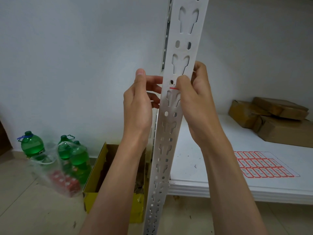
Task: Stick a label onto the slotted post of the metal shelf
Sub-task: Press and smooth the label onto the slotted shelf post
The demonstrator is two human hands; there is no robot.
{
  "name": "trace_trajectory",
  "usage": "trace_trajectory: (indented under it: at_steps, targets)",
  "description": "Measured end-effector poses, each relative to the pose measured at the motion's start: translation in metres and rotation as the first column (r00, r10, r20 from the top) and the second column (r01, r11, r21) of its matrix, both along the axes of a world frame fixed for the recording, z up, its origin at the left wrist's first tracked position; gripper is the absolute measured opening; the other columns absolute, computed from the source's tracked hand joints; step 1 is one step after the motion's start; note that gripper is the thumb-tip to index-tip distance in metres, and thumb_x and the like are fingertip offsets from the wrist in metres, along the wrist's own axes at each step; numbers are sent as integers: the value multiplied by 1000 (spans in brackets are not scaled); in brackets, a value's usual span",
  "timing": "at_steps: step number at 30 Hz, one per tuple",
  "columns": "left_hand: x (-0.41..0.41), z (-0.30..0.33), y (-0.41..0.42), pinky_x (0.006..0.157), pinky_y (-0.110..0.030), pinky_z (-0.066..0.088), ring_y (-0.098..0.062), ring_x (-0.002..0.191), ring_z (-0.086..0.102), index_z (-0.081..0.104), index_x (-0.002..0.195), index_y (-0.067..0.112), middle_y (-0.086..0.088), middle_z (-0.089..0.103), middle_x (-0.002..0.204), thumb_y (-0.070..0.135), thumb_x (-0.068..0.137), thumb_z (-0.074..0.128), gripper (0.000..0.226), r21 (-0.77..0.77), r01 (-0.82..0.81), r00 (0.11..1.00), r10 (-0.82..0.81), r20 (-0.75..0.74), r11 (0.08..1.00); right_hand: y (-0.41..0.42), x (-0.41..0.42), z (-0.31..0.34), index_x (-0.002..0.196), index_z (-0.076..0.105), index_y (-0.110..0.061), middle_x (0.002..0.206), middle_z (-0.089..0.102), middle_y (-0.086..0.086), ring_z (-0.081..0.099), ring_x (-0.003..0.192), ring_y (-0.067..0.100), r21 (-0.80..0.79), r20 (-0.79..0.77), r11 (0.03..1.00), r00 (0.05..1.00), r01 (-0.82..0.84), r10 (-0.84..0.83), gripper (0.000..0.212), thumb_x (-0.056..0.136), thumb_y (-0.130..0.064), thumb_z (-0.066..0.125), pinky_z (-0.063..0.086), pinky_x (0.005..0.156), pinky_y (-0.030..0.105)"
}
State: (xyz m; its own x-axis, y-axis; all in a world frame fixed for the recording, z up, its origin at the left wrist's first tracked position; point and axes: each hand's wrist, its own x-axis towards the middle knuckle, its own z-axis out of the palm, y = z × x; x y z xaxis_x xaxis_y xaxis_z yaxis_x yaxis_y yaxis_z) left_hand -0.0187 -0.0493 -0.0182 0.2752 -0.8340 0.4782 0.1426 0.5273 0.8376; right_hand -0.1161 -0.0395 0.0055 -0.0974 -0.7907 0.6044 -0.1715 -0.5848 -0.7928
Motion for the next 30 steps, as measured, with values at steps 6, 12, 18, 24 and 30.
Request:
trace_trajectory:
  at_steps: [6,12,18,24,30]
  targets:
    - [3,1,0,67,-17,53,-3,72,66,70,93,24,11,71,80,42,108,30,46,-4,-12,999,12,43,1000,1,-13,2,111,63,-24,97,74,-11,71,94,8,-12,139,999,990,40,-38,28,105,-9,40,57,72,18]
    - [6,-2,-3,66,-21,51,-6,69,63,69,106,16,2,70,85,34,107,39,35,-55,-30,996,34,78,998,-6,-32,-7,94,73,2,87,73,19,72,73,21,34,305,993,945,112,-117,20,99,-4,54,63,72,28]
    - [5,-4,-1,64,-19,50,-4,72,63,68,111,17,6,71,92,27,102,52,21,-111,-34,995,44,94,993,-20,-56,-30,87,77,-4,78,73,13,69,70,20,119,236,986,961,117,-143,11,91,-1,68,63,76,33]
    - [5,-7,-2,68,-23,52,-8,77,62,69,106,24,5,71,96,29,100,56,15,-119,-48,993,61,104,992,-43,-88,-82,69,69,-1,66,70,12,58,54,15,362,-273,847,913,389,-303,16,77,-4,82,59,71,39]
    - [4,-6,0,64,-22,50,-4,71,60,70,103,20,14,69,83,27,104,45,26,-98,-41,990,53,128,994,-53,-103,-110,87,77,-12,84,70,14,65,61,20,578,-575,644,810,501,-114,30,87,12,60,52,54,20]
